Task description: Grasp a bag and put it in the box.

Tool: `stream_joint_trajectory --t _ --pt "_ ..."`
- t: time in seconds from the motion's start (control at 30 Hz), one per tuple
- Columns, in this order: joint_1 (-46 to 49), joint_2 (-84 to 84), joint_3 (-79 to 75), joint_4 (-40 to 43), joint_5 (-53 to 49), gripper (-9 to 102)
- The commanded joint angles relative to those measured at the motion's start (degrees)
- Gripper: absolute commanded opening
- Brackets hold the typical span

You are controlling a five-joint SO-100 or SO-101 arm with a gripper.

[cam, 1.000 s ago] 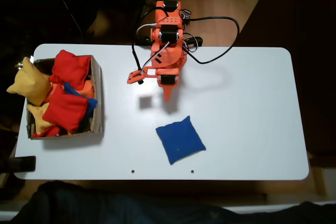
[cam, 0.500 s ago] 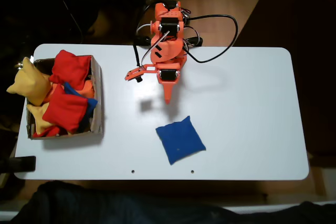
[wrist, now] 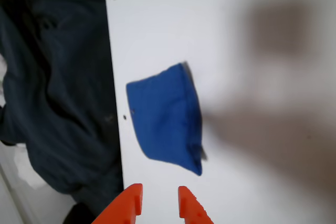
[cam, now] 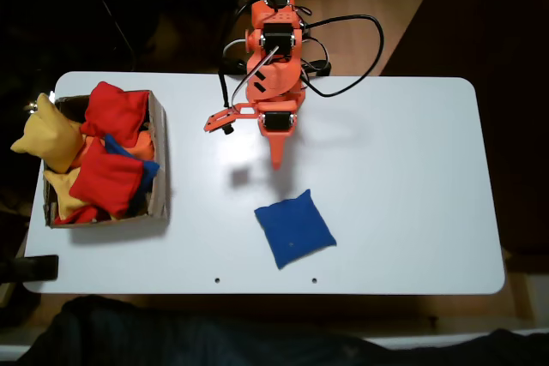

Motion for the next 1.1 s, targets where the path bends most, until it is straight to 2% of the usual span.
stream_joint_trajectory --t 0.0,1.07 --pt "-1.1 -2.1 -3.9 -0.9 0.5 13" --pt "-7.0 -44.7 -30.0 -3.0 8.8 13"
